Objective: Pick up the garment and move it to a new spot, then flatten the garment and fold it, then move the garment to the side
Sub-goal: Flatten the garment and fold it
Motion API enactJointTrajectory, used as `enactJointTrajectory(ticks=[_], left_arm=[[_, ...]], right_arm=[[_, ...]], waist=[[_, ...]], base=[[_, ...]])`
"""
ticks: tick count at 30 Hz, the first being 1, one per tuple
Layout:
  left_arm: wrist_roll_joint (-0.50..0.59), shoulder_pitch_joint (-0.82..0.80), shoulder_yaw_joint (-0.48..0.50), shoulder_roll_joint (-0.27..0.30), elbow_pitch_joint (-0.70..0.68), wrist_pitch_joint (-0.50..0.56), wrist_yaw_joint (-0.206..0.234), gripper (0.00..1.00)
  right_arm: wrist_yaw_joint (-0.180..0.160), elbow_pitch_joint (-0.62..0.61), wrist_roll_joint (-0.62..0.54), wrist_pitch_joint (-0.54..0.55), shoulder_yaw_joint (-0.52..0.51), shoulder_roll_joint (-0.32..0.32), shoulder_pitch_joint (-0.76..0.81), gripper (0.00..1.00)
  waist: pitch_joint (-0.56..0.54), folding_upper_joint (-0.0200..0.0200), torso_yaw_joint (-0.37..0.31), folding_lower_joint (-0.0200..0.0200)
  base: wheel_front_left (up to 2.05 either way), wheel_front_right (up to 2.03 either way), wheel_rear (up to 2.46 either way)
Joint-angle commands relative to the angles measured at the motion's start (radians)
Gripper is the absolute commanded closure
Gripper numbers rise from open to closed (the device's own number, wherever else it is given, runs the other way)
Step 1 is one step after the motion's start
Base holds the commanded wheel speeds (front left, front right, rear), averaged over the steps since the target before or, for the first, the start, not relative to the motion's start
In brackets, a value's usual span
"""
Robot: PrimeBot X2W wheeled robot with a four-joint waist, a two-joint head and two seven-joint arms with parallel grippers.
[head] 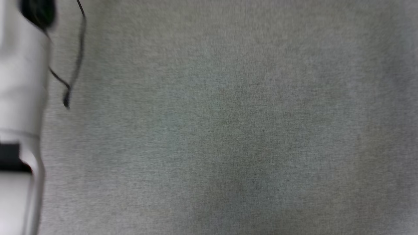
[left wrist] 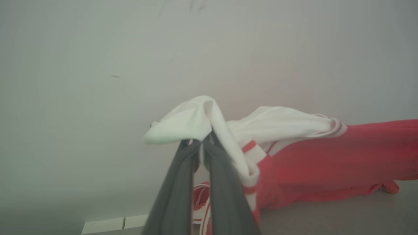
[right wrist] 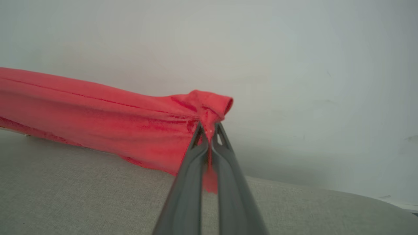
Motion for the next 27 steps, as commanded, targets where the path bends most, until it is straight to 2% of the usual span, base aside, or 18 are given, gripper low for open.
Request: enactJointTrajectory(ticks=[1,10,11,12,15,22,27], left_arm=[[-0.031,0.094,-0.019,0.000,-0.031,-0.007,0.001,1.00],[-0.078,0.469,0.037,0.052,-0.234,-0.008,0.003,1.00],[-0.076,0.574,0.057,0.060,-0.288,-0.008,0.011,1.00],[-0.076,0.574,0.057,0.060,-0.288,-0.008,0.011,1.00],[-0.070,0.737,0.071,0.063,-0.368,-0.008,0.029,1.00],[-0.085,1.063,0.089,0.091,-0.539,-0.001,0.091,1.00],[-0.107,1.261,0.097,0.101,-0.684,0.023,0.146,1.00]], right_arm=[[-0.001,-0.003,0.031,-0.014,0.026,-0.031,0.078,1.00],[-0.002,-0.098,0.136,-0.018,0.118,-0.092,0.374,1.00],[-0.002,-0.130,0.152,0.001,0.131,-0.107,0.451,1.00],[-0.002,-0.130,0.152,0.001,0.131,-0.107,0.451,1.00],[-0.002,-0.183,0.169,0.014,0.135,-0.122,0.577,1.00],[-0.002,-0.335,0.174,0.063,0.055,-0.128,0.866,1.00],[-0.002,-0.480,0.147,0.118,-0.061,-0.109,1.098,1.00]], waist=[[-0.088,0.0000,0.026,-0.0001],[-0.238,0.0000,0.031,-0.0001],[-0.269,0.0000,0.030,-0.0001],[-0.269,0.0000,0.030,-0.0001],[-0.320,0.0000,0.031,-0.0001],[-0.412,0.0000,0.024,-0.0001],[-0.462,0.0000,0.031,-0.0001]], base=[[0.00,0.00,0.00],[0.00,0.00,0.00],[0.00,0.00,0.00],[0.00,0.00,0.00],[0.00,0.00,0.00],[0.00,0.00,0.00],[0.00,0.00,0.00]])
